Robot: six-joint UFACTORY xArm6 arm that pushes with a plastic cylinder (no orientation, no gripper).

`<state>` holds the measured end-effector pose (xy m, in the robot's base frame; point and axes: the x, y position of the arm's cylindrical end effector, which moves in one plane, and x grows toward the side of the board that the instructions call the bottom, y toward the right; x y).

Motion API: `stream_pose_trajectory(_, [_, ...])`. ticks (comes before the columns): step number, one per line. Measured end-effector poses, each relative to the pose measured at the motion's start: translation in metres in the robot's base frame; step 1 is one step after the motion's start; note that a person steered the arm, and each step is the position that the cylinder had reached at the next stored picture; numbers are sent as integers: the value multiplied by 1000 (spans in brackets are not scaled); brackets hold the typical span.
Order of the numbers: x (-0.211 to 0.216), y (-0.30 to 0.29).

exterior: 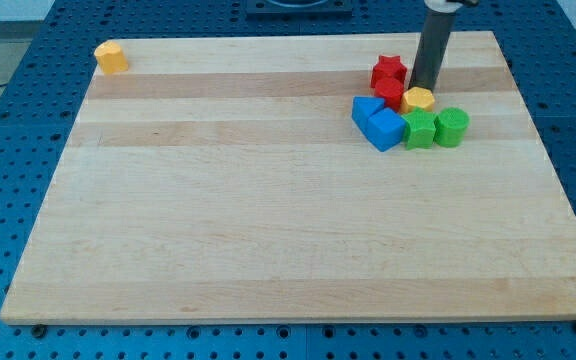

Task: Move the yellow hexagon into the blue triangle

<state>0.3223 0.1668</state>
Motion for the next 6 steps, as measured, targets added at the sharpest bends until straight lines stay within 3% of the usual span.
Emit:
stream_pose_trajectory(3, [32, 31])
stream_pose_trajectory(6, [33, -14])
